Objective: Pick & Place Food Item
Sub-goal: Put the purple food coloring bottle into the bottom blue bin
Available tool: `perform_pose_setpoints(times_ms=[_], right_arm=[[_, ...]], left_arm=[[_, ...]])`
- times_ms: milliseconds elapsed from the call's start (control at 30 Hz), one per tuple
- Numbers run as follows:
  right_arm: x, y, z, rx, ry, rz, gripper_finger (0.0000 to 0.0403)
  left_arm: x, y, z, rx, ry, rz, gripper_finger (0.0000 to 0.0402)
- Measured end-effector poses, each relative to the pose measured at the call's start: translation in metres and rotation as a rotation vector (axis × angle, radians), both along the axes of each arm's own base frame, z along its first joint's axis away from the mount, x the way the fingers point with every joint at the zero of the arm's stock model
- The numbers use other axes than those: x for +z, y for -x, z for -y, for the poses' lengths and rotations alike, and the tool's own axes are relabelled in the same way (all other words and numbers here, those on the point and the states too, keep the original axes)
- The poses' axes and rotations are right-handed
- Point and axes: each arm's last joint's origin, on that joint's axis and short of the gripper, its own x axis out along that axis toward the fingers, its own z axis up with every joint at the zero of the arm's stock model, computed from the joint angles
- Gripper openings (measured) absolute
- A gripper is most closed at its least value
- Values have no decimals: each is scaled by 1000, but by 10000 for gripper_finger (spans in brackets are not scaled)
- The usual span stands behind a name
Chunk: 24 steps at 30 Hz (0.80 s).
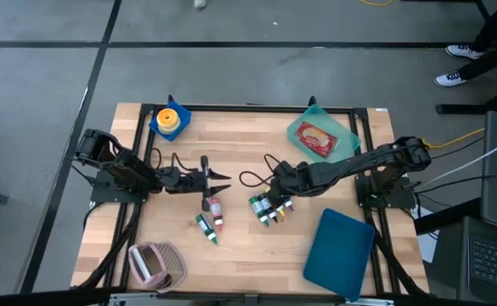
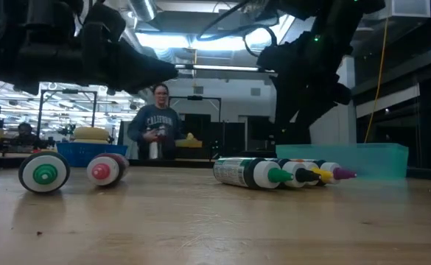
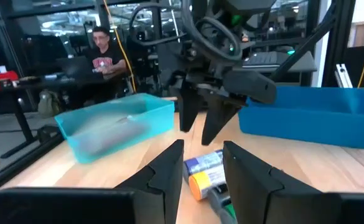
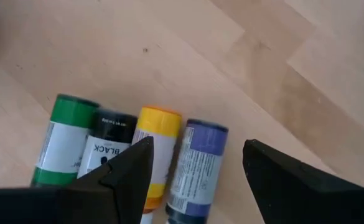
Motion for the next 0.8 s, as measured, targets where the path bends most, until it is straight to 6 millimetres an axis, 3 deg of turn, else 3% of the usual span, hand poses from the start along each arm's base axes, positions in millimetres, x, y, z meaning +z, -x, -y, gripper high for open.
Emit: perform_pose_setpoints(times_ms=[133,400,633,800], right_arm=[[-5,2,-6,-26,-16,-1,245],[-43,-1,-10,-56,-52,-116,245],[-65,-6,-10,-97,-56,-152,242],[-66,-7,-11,-114,-56,-139,191]], left_arm=[[-3,2,0,4,28,-21,109],[-7,3,5,-27,44,-53,109],[-9,4,10,-29,39,-77,109],[-12,4,10,-23,40,-106,109]])
